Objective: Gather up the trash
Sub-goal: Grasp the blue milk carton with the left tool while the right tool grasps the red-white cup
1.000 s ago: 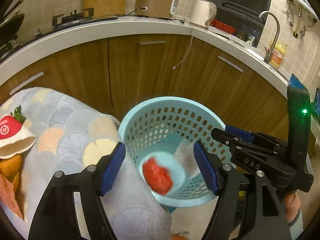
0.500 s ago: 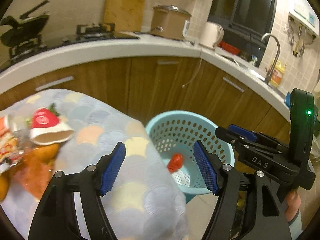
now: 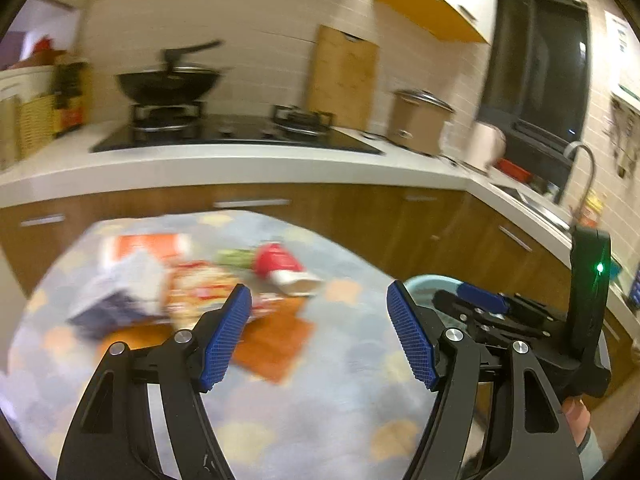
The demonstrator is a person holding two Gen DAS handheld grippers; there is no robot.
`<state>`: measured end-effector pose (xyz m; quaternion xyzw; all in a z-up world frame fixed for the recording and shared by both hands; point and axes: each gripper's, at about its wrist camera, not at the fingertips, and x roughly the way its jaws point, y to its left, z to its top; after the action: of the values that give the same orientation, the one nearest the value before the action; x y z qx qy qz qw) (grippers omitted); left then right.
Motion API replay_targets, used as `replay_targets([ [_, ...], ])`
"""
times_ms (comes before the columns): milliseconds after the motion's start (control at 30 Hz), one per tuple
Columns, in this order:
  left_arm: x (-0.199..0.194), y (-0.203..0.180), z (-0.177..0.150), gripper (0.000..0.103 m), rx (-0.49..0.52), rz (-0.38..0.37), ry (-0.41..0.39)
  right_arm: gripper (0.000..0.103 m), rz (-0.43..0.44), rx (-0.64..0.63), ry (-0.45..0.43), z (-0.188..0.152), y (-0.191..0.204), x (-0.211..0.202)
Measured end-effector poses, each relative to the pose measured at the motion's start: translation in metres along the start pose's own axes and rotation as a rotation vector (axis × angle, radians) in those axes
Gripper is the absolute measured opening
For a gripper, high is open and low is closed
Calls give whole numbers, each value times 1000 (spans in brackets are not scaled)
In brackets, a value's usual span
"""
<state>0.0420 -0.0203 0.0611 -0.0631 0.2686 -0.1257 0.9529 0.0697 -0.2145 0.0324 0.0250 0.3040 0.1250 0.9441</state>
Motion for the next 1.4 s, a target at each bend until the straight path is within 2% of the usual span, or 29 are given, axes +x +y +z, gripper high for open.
replay_targets([
  [133,-14,47,-2,71,-59,111,-17,41,15,-11,15,-14,30,27],
  [200,-14,70,-3,73,-78,188,-16,41,23,-13,22,-20,41,38],
  [267,-9,87,-2,76,-83,234,-4,41,14,-29,22,-25,54,47],
  [433,16,97,5,80,-40,293,45,41,-20,-87,31,-31,74,60],
  [600,42,105,2,78,-1,417,94,41,-6,-66,49,-32,67,64],
  [700,33,119,-6,78,-26,398,108,42,3,-44,51,-32,62,64],
  [933,-19,158,-34,78,-68,429,110,44,-12,-64,38,-33,67,62],
  [1100,-47,193,-56,76,-149,451,136,49,-21,-61,35,-33,66,61],
  [1200,-53,205,-60,77,-226,364,138,49,-20,-62,28,-33,66,60],
  [1300,-46,208,-58,85,-305,260,141,49,-16,-93,15,-33,73,57],
  [1400,-28,214,-59,86,-378,260,162,49,7,-119,17,-34,82,55],
])
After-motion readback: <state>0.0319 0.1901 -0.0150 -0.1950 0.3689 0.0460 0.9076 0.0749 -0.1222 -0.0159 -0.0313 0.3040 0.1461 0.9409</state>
